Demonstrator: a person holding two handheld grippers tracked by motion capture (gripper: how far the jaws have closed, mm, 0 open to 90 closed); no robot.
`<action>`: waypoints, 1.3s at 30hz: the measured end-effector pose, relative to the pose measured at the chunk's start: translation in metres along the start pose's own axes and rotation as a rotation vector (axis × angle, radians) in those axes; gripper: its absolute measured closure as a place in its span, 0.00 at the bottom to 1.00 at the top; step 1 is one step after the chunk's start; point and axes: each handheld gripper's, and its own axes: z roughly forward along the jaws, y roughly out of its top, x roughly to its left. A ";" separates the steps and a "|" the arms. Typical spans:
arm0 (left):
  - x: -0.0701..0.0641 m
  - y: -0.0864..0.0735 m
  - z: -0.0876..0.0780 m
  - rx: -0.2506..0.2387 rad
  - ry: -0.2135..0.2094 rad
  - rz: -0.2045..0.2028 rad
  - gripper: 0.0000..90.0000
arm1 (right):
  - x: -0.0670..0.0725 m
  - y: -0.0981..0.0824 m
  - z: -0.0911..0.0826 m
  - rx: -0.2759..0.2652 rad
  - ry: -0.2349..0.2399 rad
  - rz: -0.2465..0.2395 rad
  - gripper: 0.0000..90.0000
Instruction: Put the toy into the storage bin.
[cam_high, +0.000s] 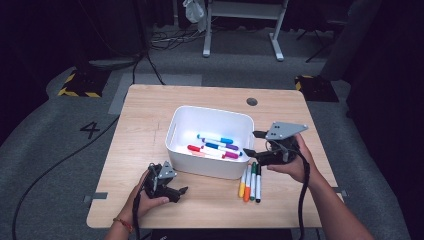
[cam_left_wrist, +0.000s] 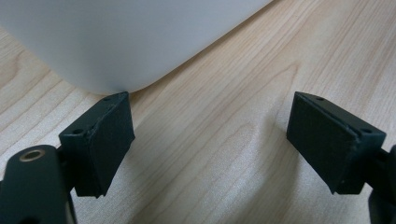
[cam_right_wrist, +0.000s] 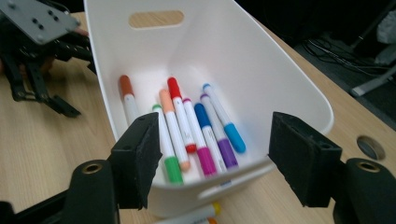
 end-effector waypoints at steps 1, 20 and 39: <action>0.000 0.000 0.000 0.000 0.000 0.000 0.17 | -0.001 -0.005 -0.001 0.003 -0.007 0.005 0.39; 0.000 0.000 0.000 0.000 0.000 0.000 0.17 | -0.003 -0.120 0.038 0.190 -0.001 0.201 0.40; 0.000 0.000 0.000 0.000 0.000 -0.001 0.17 | -0.020 -0.151 0.042 0.252 -0.040 0.314 0.61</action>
